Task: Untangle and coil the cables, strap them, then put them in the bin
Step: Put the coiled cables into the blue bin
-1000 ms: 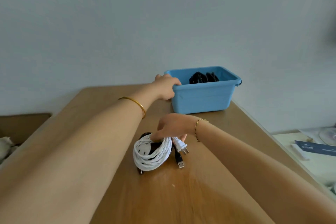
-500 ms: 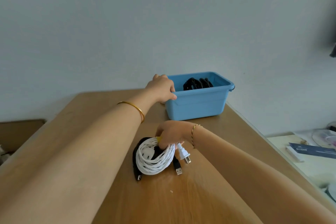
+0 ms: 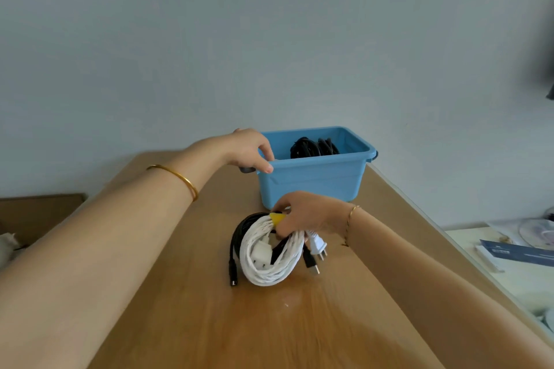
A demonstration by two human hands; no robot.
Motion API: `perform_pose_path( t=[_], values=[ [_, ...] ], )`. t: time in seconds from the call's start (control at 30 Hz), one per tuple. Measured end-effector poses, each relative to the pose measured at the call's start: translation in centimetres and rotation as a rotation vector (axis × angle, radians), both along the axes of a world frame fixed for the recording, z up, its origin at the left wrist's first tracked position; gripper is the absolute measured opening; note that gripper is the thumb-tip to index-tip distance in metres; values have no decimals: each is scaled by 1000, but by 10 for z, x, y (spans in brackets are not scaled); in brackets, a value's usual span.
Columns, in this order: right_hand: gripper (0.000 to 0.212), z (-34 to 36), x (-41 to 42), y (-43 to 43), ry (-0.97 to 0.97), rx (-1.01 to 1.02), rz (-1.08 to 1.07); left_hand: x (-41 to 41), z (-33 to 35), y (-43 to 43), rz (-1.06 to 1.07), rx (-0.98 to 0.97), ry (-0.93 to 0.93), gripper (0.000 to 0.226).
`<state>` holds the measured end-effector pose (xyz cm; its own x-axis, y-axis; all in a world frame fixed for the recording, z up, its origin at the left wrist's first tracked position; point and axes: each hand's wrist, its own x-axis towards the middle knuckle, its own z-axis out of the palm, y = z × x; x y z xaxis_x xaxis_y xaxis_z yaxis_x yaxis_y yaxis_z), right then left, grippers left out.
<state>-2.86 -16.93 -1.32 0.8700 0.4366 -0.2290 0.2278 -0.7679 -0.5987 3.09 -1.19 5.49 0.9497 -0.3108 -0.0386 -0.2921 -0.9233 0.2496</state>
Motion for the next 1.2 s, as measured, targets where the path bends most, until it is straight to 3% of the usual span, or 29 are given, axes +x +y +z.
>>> perform_pose_path(
  t=[0.1,0.23,0.3,0.43,0.53,0.73,0.93,1.07,1.2],
  values=[
    [39,21,0,-20,-46,40,-23,-14,12,-4,-40,-239,-37,29],
    [28,55,5,-48,-70,212,-82,-27,25,-11,-73,-485,340,43],
    [20,67,11,-58,-62,285,-130,-24,28,-14,-96,-527,419,50],
    [25,77,30,-69,-6,442,-158,-14,36,-21,-79,-475,306,34],
    [30,82,45,-74,-20,498,-165,-10,43,-25,-68,-549,358,24],
    [27,93,72,-67,-16,621,-208,8,53,-35,-36,-606,247,26],
    [28,93,101,-54,-63,737,-253,38,44,-37,211,-808,197,13],
    [21,89,118,-59,-33,797,-338,51,29,-42,422,-1002,271,25],
    [28,82,129,-72,1,788,-449,61,12,-51,523,-984,315,28]
  ],
)
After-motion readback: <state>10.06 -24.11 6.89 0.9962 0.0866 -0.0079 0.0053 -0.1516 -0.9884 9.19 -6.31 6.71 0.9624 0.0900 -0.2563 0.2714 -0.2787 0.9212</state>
